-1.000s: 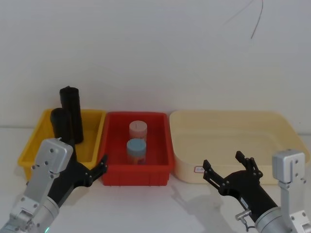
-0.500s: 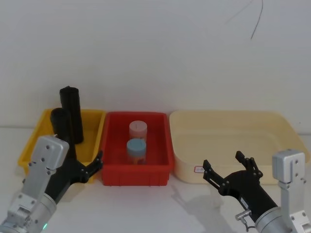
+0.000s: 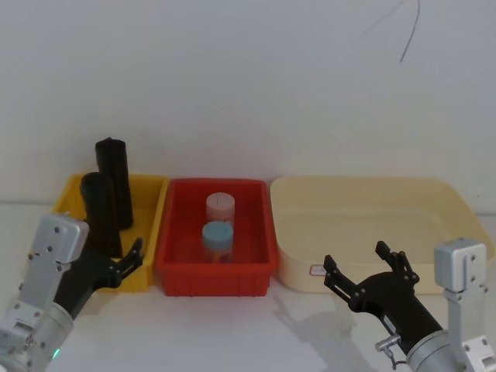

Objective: Pick up the garbage bag with the one hand and transfer it to the other hand.

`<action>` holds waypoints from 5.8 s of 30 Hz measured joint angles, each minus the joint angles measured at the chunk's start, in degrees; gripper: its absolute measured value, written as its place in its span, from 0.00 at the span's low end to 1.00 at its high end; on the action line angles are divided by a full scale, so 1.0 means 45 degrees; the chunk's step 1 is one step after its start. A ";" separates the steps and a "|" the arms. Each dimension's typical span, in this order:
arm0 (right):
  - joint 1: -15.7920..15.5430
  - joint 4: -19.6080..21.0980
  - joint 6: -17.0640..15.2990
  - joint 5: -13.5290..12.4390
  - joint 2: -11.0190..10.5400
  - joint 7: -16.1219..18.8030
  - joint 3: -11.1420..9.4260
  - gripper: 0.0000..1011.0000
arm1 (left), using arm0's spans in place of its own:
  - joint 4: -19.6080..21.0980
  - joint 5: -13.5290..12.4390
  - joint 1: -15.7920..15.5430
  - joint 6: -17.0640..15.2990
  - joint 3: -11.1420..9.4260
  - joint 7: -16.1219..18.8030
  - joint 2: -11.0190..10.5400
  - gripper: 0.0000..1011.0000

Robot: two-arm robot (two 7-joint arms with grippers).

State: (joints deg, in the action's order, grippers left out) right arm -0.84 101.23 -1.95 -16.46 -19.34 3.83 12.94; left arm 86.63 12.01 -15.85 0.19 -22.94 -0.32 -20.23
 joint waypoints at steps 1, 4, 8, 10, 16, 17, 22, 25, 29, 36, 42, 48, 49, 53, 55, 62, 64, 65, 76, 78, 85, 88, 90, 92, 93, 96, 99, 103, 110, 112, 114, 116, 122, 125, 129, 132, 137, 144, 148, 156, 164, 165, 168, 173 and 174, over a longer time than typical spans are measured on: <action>0.0000 -0.0001 0.0000 -0.0001 0.0000 0.0000 -0.0001 0.99 | -0.0187 0.0018 -0.0101 0.0029 0.0029 -0.0058 0.0028 0.99; 0.0000 0.0000 0.0000 -0.0001 0.0000 0.0000 0.0000 0.99 | -0.0576 0.0056 -0.0319 0.0113 0.0083 -0.0193 0.0095 0.99; 0.0000 0.0000 0.0000 0.0000 0.0000 0.0000 0.0000 0.99 | -0.1146 0.0085 -0.0676 0.0235 0.0130 -0.0396 0.0199 0.99; 0.0000 0.0000 0.0000 -0.0001 0.0000 0.0000 0.0000 0.99 | -0.1447 0.0101 -0.0872 0.0330 0.0150 -0.0518 0.0263 0.99; 0.0000 0.0000 0.0000 0.0000 0.0000 0.0000 -0.0001 0.99 | -0.2108 0.0155 -0.1285 0.0526 0.0203 -0.0792 0.0417 0.99; 0.0000 0.0000 0.0000 0.0000 0.0000 0.0000 0.0000 0.99 | -0.2187 0.0164 -0.1338 0.0564 0.0209 -0.0842 0.0434 0.99; 0.0000 -0.0001 0.0000 0.0000 0.0000 0.0000 -0.0001 0.99 | -0.2776 0.0222 -0.1707 0.0760 0.0266 -0.1102 0.0576 0.99; 0.0000 0.0000 0.0000 0.0000 0.0000 0.0000 -0.0001 0.99 | -0.3074 0.0251 -0.1897 0.0880 0.0294 -0.1245 0.0654 0.99; 0.0000 -0.0001 -0.0001 0.0000 0.0000 0.0000 -0.0001 0.99 | -0.3485 0.0280 -0.2134 0.1057 0.0340 -0.1447 0.0750 0.99; 0.0000 0.0000 0.0000 -0.0001 0.0000 0.0000 -0.0001 0.99 | -0.3968 0.0301 -0.2416 0.1293 0.0389 -0.1724 0.0872 0.99; 0.0000 0.0000 0.0000 0.0000 0.0000 0.0000 0.0000 0.99 | -0.4218 0.0307 -0.2557 0.1450 0.0438 -0.1880 0.0947 0.99; 0.0000 0.0000 0.0000 0.0000 0.0000 0.0000 -0.0001 0.99 | -0.4456 0.0303 -0.2679 0.1596 0.0525 -0.1963 0.1022 0.99; 0.0000 0.0000 0.0000 0.0000 0.0000 0.0000 0.0000 0.99 | -0.4515 0.0301 -0.2705 0.1624 0.0549 -0.1974 0.1046 0.99; 0.0000 0.0000 0.0000 0.0000 0.0000 0.0000 -0.0001 0.99 | -0.4637 0.0282 -0.2775 0.1696 0.0604 -0.1984 0.1095 0.99; 0.0000 0.0000 0.0000 0.0000 0.0000 0.0000 -0.0001 0.99 | -0.4720 0.0262 -0.2810 0.1736 0.0630 -0.1984 0.1124 0.99; 0.0000 0.0000 0.0000 0.0000 0.0000 0.0000 0.0000 0.99 | -0.5030 0.0192 -0.2966 0.1863 0.0705 -0.1983 0.1236 0.99; 0.0000 0.0000 0.0000 0.0000 0.0000 0.0000 -0.0001 0.99 | -0.5156 0.0167 -0.3036 0.1914 0.0728 -0.1982 0.1281 0.99; 0.0000 0.0000 0.0000 0.0000 0.0000 0.0000 -0.0001 0.99 | -0.5247 0.0149 -0.3085 0.1944 0.0740 -0.1981 0.1315 0.99; 0.0000 0.0000 0.0000 0.0000 0.0000 0.0000 -0.0001 0.99 | -0.6028 -0.0014 -0.3524 0.2160 0.0793 -0.1980 0.1582 0.99; 0.0000 0.0000 0.0000 0.0000 0.0000 0.0000 -0.0001 0.99 | -0.6230 -0.0045 -0.3642 0.2202 0.0796 -0.1986 0.1652 0.99; 0.0000 0.0000 0.0000 -0.0001 0.0000 0.0000 0.0000 0.99 | -0.6737 -0.0120 -0.3940 0.2347 0.0830 -0.2028 0.1838 0.94; 0.0000 0.0000 0.0000 -0.0001 0.0000 0.0000 0.0000 0.99 | -0.6913 -0.0128 -0.4043 0.2400 0.0880 -0.2028 0.1920 0.88; 0.0000 0.0000 0.0000 -0.0001 0.0000 0.0000 0.0000 0.99 | -0.6987 -0.0131 -0.4090 0.2427 0.0913 -0.2022 0.1962 0.83; 0.0000 0.0000 0.0000 0.0000 0.0000 0.0000 0.0000 0.99 | -0.7047 -0.0134 -0.4139 0.2468 0.0953 -0.2004 0.2010 0.78; 0.0000 0.0000 0.0000 0.0000 0.0000 0.0000 -0.0001 0.99 | -0.7060 -0.0135 -0.4152 0.2481 0.0967 -0.1998 0.2023 0.74; 0.0000 0.0000 -0.0001 0.0000 0.0000 0.0000 0.0000 0.99 | -0.7073 -0.0140 -0.4192 0.2524 0.1023 -0.1978 0.2067 0.65; 0.0000 0.0000 0.0000 0.0000 0.0000 0.0000 0.0000 0.99 | -0.7007 -0.0146 -0.4196 0.2578 0.1070 -0.1977 0.2088 0.57; 0.0000 0.0000 0.0000 0.0000 0.0000 0.0000 0.0000 0.99 | -0.6717 -0.0140 -0.4176 0.2648 0.1116 -0.2059 0.2092 0.53; 0.0000 0.0000 0.0000 -0.0001 0.0000 0.0000 -0.0001 0.99 | -0.5864 0.0118 -0.4073 0.2744 0.1183 -0.2635 0.2087 0.48; 0.0000 0.0000 0.0000 0.0000 0.0000 0.0000 0.0000 0.99 | -0.5692 0.0208 -0.4064 0.2771 0.1191 -0.2799 0.2093 0.47; 0.0000 0.0000 0.0000 -0.0001 0.0000 0.0000 -0.0001 0.99 | -0.5425 0.0336 -0.4060 0.2809 0.1196 -0.3044 0.2110 0.45; 0.0000 0.0000 0.0000 0.0000 0.0000 0.0000 -0.0001 0.99 | -0.5274 0.0435 -0.4060 0.2842 0.1196 -0.3242 0.2127 0.44; 0.0000 -0.0001 0.0000 0.0000 0.0000 0.0000 -0.0001 0.99 | -0.4699 0.0919 -0.4128 0.2900 0.1148 -0.4152 0.2236 0.42; 0.0000 0.0000 -0.0001 -0.0001 0.0000 0.0000 0.0000 0.99 | -0.4572 0.1088 -0.4168 0.2898 0.1104 -0.4450 0.2280 0.40; -0.0001 0.0000 0.0000 0.0000 0.0000 0.0000 0.0000 0.99 | -0.4366 0.1488 -0.4267 0.2805 0.0979 -0.5104 0.2370 0.40; 0.0000 0.0000 0.0000 0.0000 0.0000 0.0000 -0.0001 0.99 | -0.4294 0.1744 -0.4337 0.2698 0.0886 -0.5520 0.2434 0.40; -0.0001 0.0000 0.0000 0.0000 0.0000 0.0000 -0.0001 0.99 | -0.4253 0.2175 -0.4464 0.2478 0.0712 -0.6209 0.2541 0.40; -0.0001 0.0000 0.0000 -0.0001 0.0000 0.0000 0.0000 0.99 | -0.4357 0.2744 -0.4697 0.2100 0.0361 -0.7183 0.2739 0.40; -0.0001 -0.0001 0.0000 0.0000 0.0000 0.0000 0.0000 0.99 | -0.4529 0.3035 -0.4850 0.1871 0.0146 -0.7740 0.2864 0.40; -0.0001 0.0000 0.0000 0.0000 0.0000 0.0000 0.0000 0.99 | -0.5156 0.3570 -0.5280 0.1346 -0.0418 -0.8980 0.3186 0.40; 0.0017 0.0006 0.0018 -0.0010 0.0005 0.0132 -0.0004 0.99 | -0.5788 0.3894 -0.5668 0.0951 -0.0894 -0.9864 0.3453 0.40; 0.0039 0.0013 0.0033 -0.0024 0.0005 0.0198 0.0002 0.99 | -0.5883 0.3938 -0.5705 0.0891 -0.0958 -0.9964 0.3480 0.40; 0.0082 0.0028 0.0056 -0.0059 0.0006 0.0345 0.0029 0.99 | -0.6017 0.3994 -0.5772 0.0805 -0.1075 -1.0069 0.3526 0.40; 0.0147 0.0050 0.0073 -0.0112 0.0040 0.0510 0.0065 0.99 | -0.6136 0.4071 -0.5820 0.0717 -0.1174 -1.0116 0.3567 0.40; 0.0158 0.0052 0.0075 -0.0118 0.0045 0.0537 0.0071 0.99 | -0.6154 0.4076 -0.5823 0.0711 -0.1185 -1.0117 0.3571 0.40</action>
State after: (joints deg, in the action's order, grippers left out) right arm -0.12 101.46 -1.62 -16.99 -19.14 6.24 13.26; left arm 58.93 30.35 -42.06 3.39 -28.27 -45.85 -4.16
